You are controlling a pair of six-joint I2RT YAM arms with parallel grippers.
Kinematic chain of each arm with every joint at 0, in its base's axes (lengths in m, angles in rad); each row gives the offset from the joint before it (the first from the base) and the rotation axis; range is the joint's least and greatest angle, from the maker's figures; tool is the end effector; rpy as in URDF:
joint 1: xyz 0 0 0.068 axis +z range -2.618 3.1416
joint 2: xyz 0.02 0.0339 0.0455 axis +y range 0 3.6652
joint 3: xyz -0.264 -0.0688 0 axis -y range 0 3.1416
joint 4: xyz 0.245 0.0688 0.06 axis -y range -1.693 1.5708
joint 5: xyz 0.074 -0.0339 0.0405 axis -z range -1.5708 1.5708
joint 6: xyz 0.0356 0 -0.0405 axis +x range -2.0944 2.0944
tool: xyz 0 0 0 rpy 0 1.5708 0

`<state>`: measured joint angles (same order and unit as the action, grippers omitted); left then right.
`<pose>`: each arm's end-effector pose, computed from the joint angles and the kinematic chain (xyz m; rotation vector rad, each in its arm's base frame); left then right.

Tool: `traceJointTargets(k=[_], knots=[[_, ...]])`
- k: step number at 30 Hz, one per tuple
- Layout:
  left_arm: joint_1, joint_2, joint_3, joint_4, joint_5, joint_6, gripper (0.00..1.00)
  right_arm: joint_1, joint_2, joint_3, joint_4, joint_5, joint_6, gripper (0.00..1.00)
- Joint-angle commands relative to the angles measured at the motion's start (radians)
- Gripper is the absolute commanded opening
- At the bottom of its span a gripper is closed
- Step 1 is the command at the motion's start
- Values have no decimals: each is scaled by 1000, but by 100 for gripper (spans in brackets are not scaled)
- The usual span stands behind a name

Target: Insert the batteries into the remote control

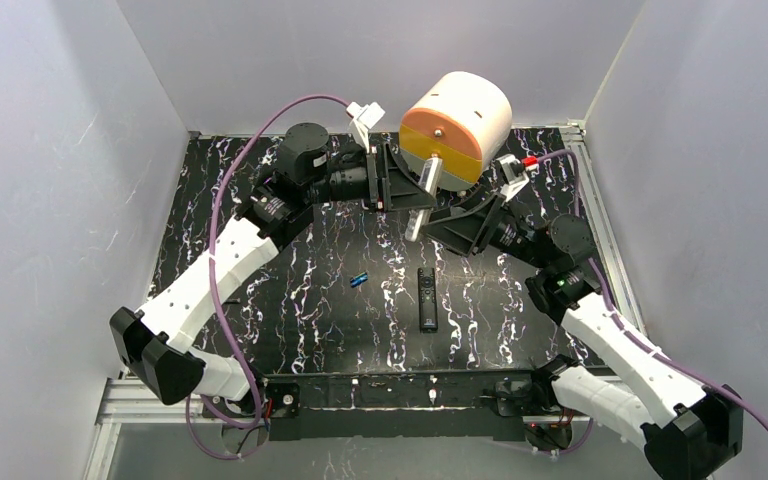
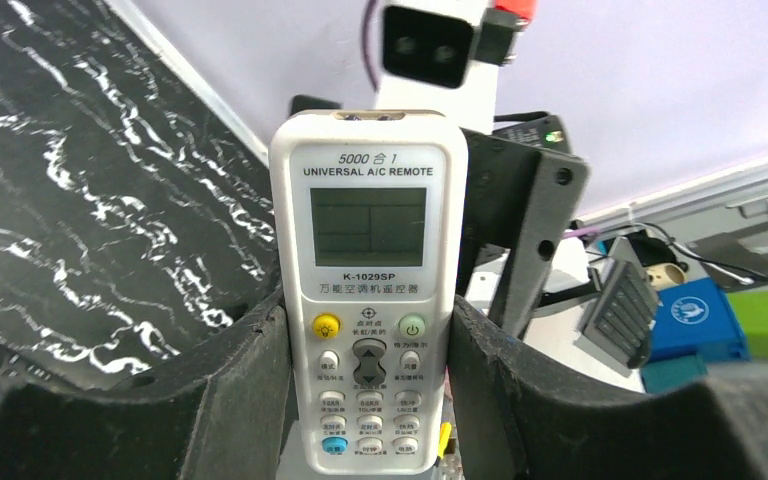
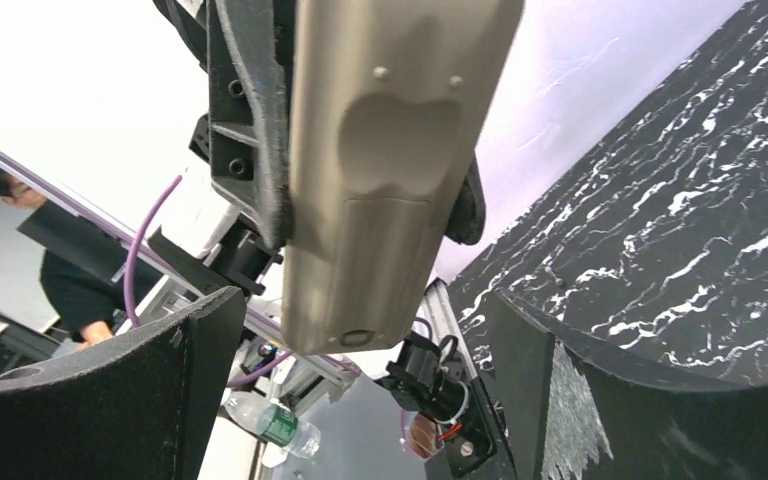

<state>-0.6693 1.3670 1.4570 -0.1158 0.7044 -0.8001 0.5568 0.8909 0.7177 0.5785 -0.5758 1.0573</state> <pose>0.2259 -0.2081 0.4512 0.5159 1.8039 -1.6357 0.1605 0.1228 0.3766 -0.2458 1.4151 1.7039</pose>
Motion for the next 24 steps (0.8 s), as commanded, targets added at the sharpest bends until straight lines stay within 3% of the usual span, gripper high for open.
traceJointTargets(k=[1, 6, 10, 15, 18, 20, 22, 23, 24], knots=[[7, -1, -2, 190, 90, -117, 6, 6, 27, 32, 162, -27, 97, 99], [8, 10, 6, 196, 67, -110, 6, 9, 68, 40, 182, -29, 111, 93], [10, 6, -8, 194, 31, -105, 6, 14, 116, 50, 271, -46, 161, 73], [13, -29, -43, 193, -53, -75, 7, 27, 170, 75, 330, -82, 181, 69], [19, -45, -52, 192, -82, -69, 8, 29, 196, 97, 326, -109, 153, 56], [25, -59, -53, 185, -95, -63, 20, 29, 210, 122, 274, -134, 113, 41], [34, -82, -65, 165, -125, -46, 45, 29, 222, 155, 189, -159, 38, 29], [37, -93, -70, 150, -138, -35, 65, 29, 223, 173, 120, -163, -22, 27], [44, -104, -72, 127, -151, -25, 76, 29, 224, 196, 21, -158, -107, 25]])
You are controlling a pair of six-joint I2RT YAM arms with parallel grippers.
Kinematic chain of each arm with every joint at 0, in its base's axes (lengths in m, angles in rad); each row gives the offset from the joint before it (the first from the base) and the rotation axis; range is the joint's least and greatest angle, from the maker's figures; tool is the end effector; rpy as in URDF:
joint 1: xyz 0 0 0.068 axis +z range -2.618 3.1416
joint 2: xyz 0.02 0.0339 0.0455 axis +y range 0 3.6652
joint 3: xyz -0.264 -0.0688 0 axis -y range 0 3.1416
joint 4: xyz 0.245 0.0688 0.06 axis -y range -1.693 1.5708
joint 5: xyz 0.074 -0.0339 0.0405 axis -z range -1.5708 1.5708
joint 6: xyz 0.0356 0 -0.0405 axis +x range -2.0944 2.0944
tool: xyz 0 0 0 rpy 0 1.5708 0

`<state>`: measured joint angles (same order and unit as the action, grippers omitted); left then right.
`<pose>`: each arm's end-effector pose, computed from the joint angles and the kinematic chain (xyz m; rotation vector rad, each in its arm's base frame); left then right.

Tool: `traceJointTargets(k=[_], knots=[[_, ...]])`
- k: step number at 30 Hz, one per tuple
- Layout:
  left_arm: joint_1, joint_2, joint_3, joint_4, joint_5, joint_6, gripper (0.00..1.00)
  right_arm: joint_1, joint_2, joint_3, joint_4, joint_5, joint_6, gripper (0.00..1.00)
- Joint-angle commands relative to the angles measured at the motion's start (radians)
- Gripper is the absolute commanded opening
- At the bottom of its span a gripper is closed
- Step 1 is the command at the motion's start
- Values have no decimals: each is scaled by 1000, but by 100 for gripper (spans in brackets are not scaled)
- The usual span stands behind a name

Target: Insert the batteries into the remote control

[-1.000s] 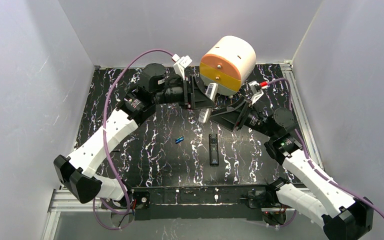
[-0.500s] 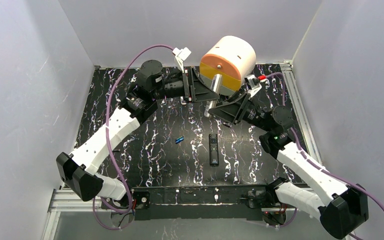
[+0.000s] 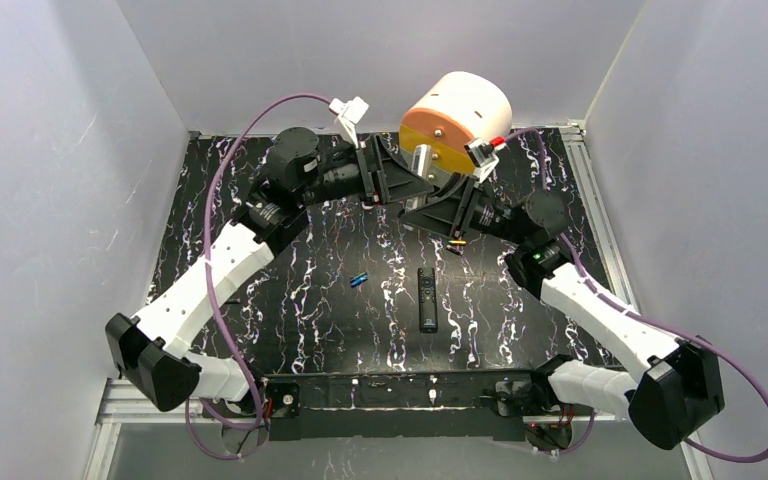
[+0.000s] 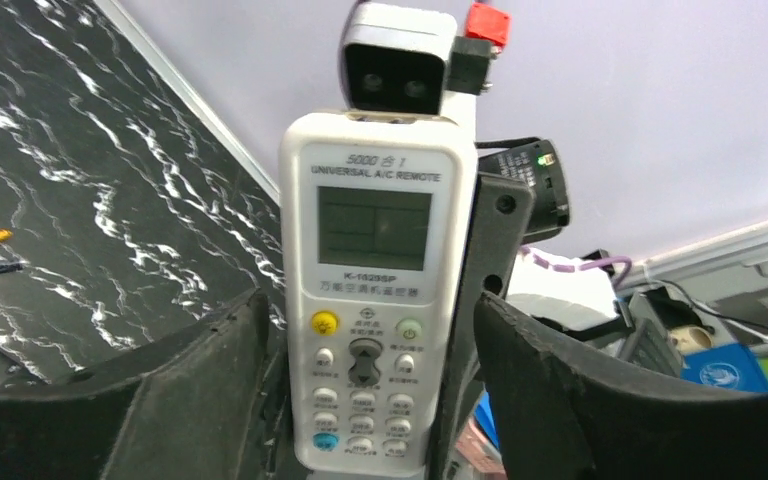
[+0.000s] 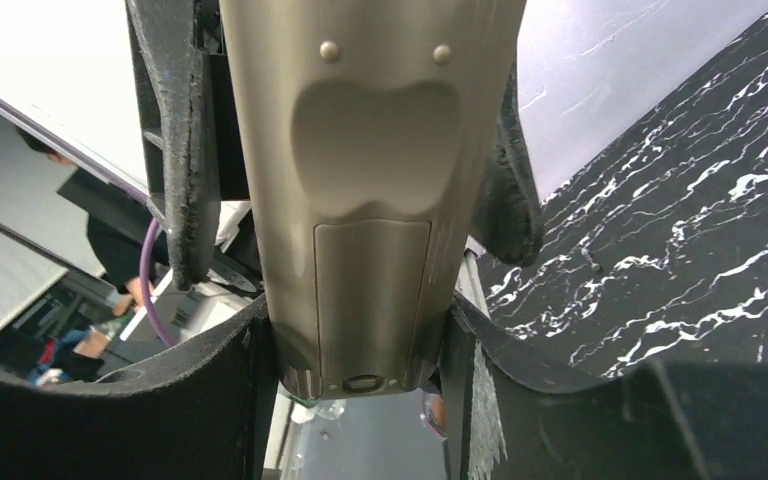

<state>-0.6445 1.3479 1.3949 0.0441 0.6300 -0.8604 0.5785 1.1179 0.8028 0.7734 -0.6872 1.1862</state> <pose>0.2319 -0.2005 0.4518 0.4065 1.6984 -1.6226 0.1945 0.1540 0.3769 -0.3187 1.4362 1.8736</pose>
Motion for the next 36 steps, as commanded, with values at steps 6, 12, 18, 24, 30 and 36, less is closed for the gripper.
traceJointTargets(k=[6, 12, 18, 24, 30, 36], knots=[[66, -133, 24, -297, -93, 145, 98, 30, 100, 313, -738, -62, -797, 24], [116, -122, 128, -551, -120, 225, 99, 138, 175, 432, -1083, 198, -1181, 27], [172, -89, 143, -693, -83, 270, 96, 166, 201, 414, -1080, 192, -1285, 25], [217, -61, 105, -767, -51, 276, 92, 209, 194, 382, -1068, 206, -1351, 24], [236, 0, 79, -751, 110, 203, 69, 248, 206, 391, -1089, 270, -1423, 23], [241, 27, 7, -762, 237, 163, 53, 276, 236, 425, -1145, 377, -1477, 21]])
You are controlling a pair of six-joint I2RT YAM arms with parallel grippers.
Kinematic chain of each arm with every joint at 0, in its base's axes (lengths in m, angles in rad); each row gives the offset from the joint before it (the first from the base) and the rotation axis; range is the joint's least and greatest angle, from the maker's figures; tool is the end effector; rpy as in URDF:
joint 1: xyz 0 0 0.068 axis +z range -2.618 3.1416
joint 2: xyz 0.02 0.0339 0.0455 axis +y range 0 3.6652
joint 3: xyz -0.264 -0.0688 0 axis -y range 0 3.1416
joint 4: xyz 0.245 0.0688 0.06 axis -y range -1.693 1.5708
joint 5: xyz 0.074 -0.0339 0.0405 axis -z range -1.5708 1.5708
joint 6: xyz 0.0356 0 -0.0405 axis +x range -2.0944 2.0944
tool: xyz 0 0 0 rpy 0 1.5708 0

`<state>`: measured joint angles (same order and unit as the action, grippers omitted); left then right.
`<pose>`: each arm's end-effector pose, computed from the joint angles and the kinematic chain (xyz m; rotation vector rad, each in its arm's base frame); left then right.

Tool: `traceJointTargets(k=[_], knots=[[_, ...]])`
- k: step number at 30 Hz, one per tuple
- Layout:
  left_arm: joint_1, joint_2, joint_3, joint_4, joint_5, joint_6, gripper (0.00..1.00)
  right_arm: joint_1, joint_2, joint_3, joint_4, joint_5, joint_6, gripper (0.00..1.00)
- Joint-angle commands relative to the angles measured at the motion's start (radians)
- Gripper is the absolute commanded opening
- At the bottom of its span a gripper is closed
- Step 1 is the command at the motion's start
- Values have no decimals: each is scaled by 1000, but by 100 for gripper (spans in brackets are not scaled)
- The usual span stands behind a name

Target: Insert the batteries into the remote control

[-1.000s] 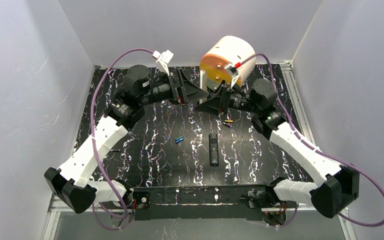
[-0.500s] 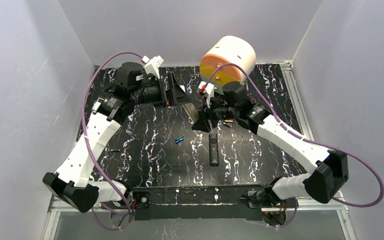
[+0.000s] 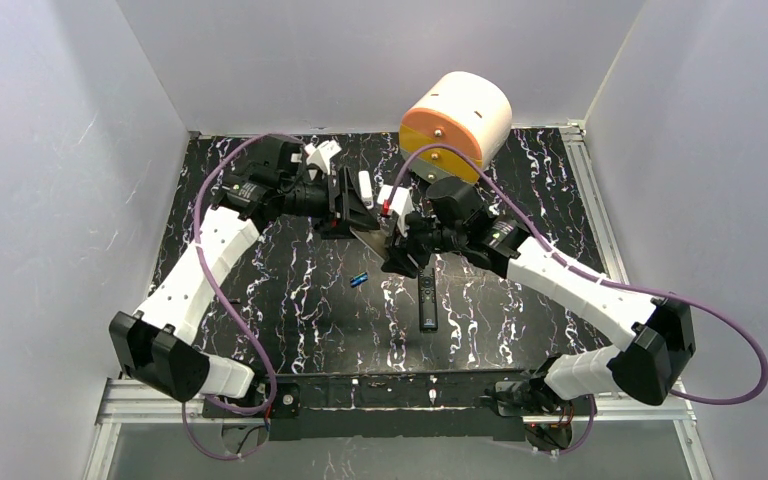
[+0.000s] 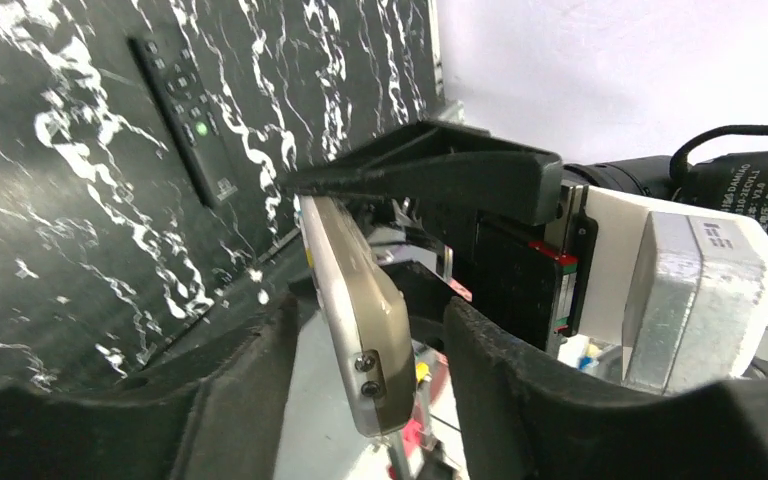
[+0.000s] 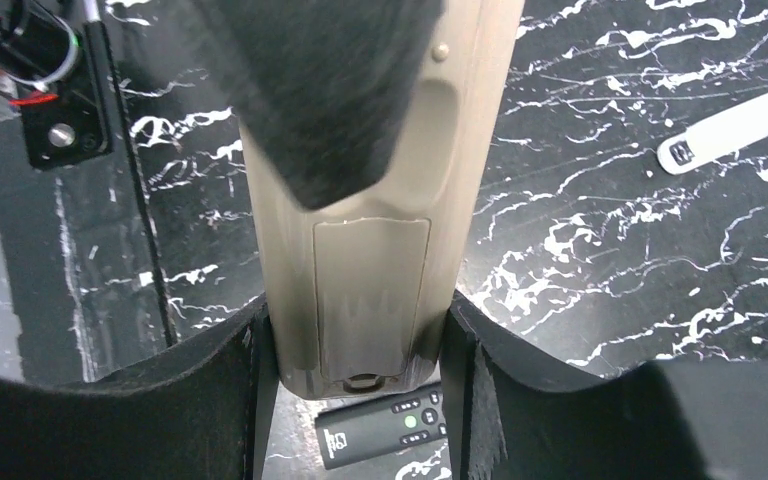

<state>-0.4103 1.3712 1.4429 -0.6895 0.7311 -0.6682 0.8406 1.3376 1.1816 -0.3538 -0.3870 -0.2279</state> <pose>0.2561 -0.1373 0.3914 0.1558 2.3539 -1.3735 0.1926 0.2352 0.3394 -1.2882 1.6992 0.7705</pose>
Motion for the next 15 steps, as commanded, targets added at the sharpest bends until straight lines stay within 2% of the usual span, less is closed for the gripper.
traceJointTargets(k=[1, 5, 7, 9, 11, 12, 14, 15], knots=[[7, 6, -52, -34, 145, -30, 49, 19, 23, 55, -32, 82, -74, 21], [9, 15, -78, -60, 155, -14, 33, 40, 40, 71, -63, 109, -105, 20], [9, 18, -81, -81, 144, -1, 30, 45, 43, 72, -70, 114, -115, 20], [10, 19, -76, -90, 135, 10, 33, 50, 43, 72, -81, 116, -126, 19], [11, 20, -75, -90, 125, 10, 50, 55, 45, 72, -88, 115, -134, 19], [11, 21, -74, -90, 121, 10, 53, 58, 47, 72, -92, 116, -138, 20], [11, 24, -73, -90, 110, 10, 54, 62, 51, 72, -93, 113, -140, 19], [10, 26, -75, -91, 107, 10, 52, 64, 53, 73, -95, 113, -142, 19]])
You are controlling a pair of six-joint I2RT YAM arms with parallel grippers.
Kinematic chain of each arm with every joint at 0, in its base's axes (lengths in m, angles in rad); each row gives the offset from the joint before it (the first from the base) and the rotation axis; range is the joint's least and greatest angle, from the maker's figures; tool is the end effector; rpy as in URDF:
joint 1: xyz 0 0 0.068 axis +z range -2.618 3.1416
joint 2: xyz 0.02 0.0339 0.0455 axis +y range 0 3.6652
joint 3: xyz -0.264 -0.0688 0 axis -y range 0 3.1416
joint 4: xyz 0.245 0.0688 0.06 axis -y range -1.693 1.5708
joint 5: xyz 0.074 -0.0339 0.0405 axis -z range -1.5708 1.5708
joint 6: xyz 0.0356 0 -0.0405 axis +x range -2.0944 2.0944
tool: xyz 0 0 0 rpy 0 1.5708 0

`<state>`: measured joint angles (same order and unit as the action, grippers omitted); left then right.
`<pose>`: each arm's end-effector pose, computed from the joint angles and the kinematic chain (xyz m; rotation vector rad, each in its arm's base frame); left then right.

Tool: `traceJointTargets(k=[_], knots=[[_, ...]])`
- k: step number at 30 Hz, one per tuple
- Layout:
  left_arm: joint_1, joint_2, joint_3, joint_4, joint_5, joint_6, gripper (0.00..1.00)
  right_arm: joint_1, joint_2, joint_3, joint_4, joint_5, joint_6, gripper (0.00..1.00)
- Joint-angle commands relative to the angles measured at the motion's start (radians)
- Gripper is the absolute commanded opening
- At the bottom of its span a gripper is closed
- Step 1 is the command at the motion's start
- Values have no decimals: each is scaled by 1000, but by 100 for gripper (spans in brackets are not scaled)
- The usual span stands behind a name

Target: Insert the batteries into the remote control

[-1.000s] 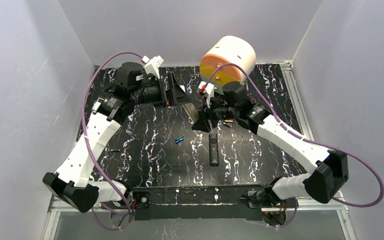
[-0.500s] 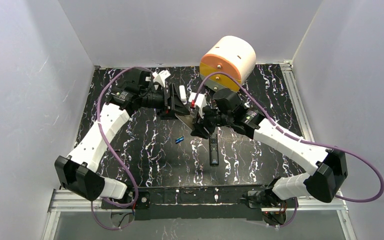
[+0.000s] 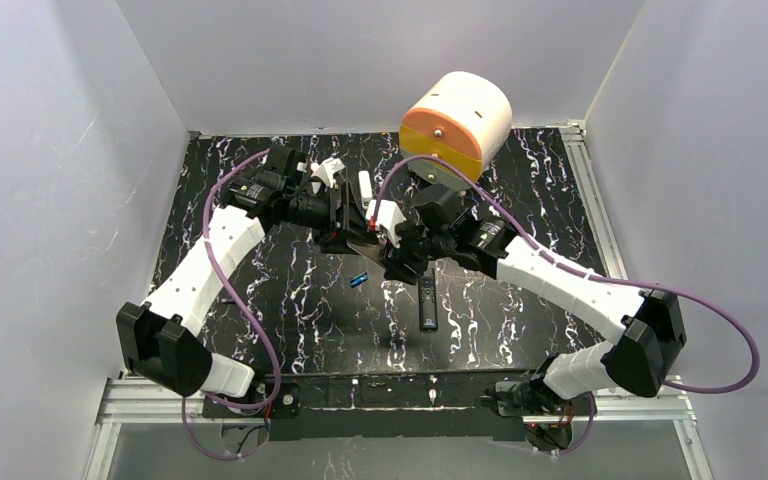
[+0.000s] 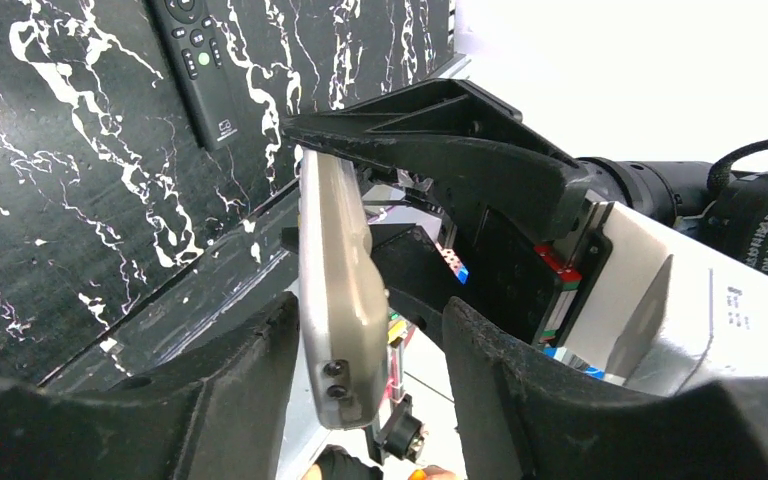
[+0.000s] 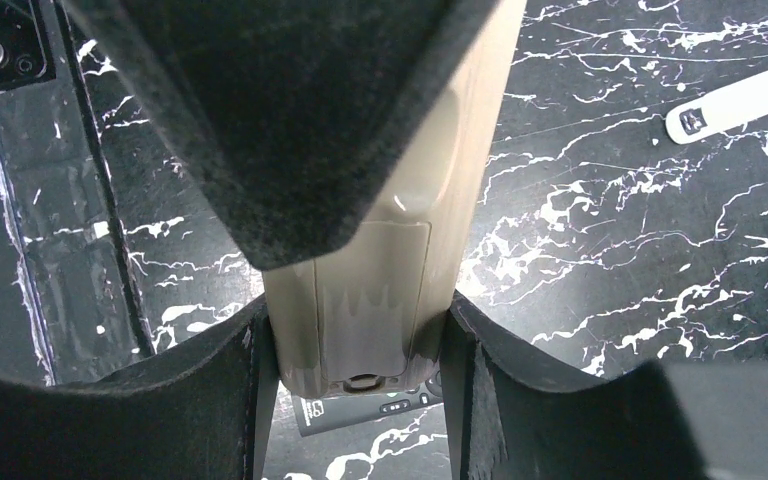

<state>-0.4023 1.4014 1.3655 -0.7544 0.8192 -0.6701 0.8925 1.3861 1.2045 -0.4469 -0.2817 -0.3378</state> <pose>0.2582 -0.1381 0.3550 0.1083 2.5276 -1.4529 0.1873 0.2482 0.3242 -1.4209 1.7313 0.6162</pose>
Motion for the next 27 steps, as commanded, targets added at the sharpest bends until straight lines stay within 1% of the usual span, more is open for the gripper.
traceJointTargets(k=[1, 2, 5, 7, 9, 10, 13, 14, 15, 16, 18, 19, 20, 21, 23, 27], knots=[[4, -3, 0, -26, 17, 14, 47, 15, 7, 50, 0, 9, -32, 19], [5, 0, -2, -26, 18, 15, 43, 15, 9, 50, 1, 10, -32, 19], [5, 1, -12, -31, 10, 23, 39, 17, 8, 52, 3, -7, -35, 19], [6, 5, -18, -31, 18, 26, 33, 20, 9, 53, 6, -13, -35, 19], [4, 8, -21, -32, 24, 33, 30, 20, 11, 53, 8, -16, -36, 19], [4, 7, -23, -33, 19, 36, 27, 22, 11, 53, 7, -19, -38, 19], [5, 14, -26, -42, 12, 56, 10, 22, 10, 48, 16, -29, -38, 21], [5, 17, -28, -42, 12, 64, 4, 23, 10, 49, 16, -28, -33, 25], [4, 17, -27, -41, 7, 75, 0, 22, 12, 55, 11, -23, -22, 31], [4, 15, -28, -36, -3, 90, 0, 22, 16, 68, -5, -19, -5, 45], [5, -2, -45, -4, -42, 113, 0, 23, 14, 81, -6, 7, 50, 76], [5, -17, -64, 26, -68, 119, 0, 22, 4, 70, 17, 19, 85, 87], [5, -34, -88, 60, -94, 121, 0, 21, -14, 49, 48, 33, 123, 94], [6, -56, -126, 109, -122, 114, 0, 20, -38, 4, 90, 49, 167, 98], [6, -99, -215, 213, -184, 75, 0, 16, -96, -77, 183, 97, 278, 99], [4, -175, -415, 433, -246, -29, 0, 5, -200, -182, 271, 180, 552, 99]])
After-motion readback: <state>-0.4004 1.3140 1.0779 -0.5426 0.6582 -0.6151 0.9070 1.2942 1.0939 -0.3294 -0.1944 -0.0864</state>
